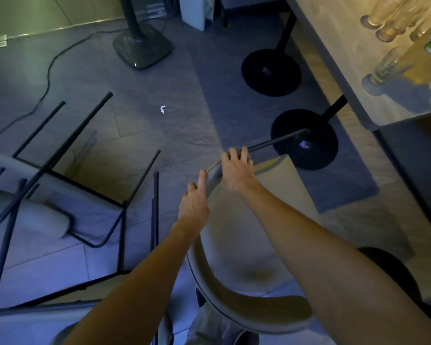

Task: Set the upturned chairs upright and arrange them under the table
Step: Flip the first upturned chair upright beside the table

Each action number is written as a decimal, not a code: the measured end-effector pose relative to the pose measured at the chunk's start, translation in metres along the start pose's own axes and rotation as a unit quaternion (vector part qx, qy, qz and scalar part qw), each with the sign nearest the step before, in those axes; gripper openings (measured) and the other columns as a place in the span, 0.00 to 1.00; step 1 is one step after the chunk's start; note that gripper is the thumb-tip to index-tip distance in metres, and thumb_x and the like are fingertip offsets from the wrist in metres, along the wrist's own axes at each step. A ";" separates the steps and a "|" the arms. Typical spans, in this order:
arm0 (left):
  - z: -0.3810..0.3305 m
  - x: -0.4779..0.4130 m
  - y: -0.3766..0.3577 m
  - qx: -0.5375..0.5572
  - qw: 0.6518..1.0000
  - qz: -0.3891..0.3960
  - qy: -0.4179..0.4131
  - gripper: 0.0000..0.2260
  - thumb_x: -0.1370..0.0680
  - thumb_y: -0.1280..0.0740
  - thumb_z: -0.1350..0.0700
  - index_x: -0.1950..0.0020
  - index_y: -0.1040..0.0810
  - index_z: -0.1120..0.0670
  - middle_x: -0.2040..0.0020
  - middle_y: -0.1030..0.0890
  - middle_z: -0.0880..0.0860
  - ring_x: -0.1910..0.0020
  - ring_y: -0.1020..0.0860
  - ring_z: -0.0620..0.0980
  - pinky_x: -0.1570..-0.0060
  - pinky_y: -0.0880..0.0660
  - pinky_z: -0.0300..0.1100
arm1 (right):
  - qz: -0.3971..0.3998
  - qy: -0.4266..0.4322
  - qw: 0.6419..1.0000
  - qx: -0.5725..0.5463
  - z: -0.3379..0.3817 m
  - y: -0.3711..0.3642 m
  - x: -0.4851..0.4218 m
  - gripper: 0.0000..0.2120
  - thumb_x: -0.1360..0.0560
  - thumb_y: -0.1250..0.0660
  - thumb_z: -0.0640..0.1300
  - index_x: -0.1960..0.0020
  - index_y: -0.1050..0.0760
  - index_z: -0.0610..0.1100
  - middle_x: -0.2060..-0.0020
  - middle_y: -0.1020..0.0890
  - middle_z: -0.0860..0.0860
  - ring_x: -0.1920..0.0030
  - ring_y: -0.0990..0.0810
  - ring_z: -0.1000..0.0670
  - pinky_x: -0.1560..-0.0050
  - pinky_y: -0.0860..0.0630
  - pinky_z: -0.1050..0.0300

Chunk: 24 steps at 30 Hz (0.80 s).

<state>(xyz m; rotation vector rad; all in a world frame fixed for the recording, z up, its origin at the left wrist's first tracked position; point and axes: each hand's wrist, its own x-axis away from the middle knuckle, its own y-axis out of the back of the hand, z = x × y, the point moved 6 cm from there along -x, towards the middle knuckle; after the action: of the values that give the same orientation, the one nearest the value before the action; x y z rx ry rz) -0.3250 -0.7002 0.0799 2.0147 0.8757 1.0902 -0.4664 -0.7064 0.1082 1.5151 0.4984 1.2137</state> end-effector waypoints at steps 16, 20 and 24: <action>-0.003 -0.021 0.006 -0.164 0.982 -0.035 -0.092 0.43 0.23 0.34 0.60 0.20 0.63 0.53 0.27 0.39 0.60 0.27 0.38 0.62 0.31 0.34 0.55 | 0.003 0.052 0.997 -0.057 0.002 -0.006 0.004 0.40 0.27 0.34 0.41 0.21 0.52 0.47 0.21 0.56 0.46 0.23 0.62 0.34 0.27 0.43 0.36; -0.001 0.003 0.006 -0.303 0.921 -0.064 -0.238 0.35 0.21 0.36 0.56 0.20 0.52 0.58 0.22 0.47 0.66 0.22 0.51 0.65 0.24 0.49 0.56 | 0.001 0.081 0.995 -0.065 0.005 -0.008 0.032 0.38 0.27 0.35 0.40 0.21 0.49 0.46 0.21 0.53 0.44 0.22 0.53 0.35 0.27 0.42 0.38; 0.007 0.026 0.016 -0.324 0.899 -0.029 -0.294 0.26 0.21 0.37 0.54 0.24 0.36 0.58 0.24 0.42 0.69 0.23 0.47 0.68 0.25 0.46 0.60 | 0.037 0.097 0.992 -0.070 0.003 -0.015 0.076 0.36 0.25 0.35 0.42 0.22 0.48 0.44 0.22 0.52 0.40 0.24 0.45 0.36 0.27 0.38 0.42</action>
<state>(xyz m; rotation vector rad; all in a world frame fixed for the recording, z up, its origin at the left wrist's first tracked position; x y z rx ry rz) -0.3035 -0.6896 0.1008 1.5778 0.2026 0.5593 -0.4299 -0.6412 0.1275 1.3142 0.4776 1.4323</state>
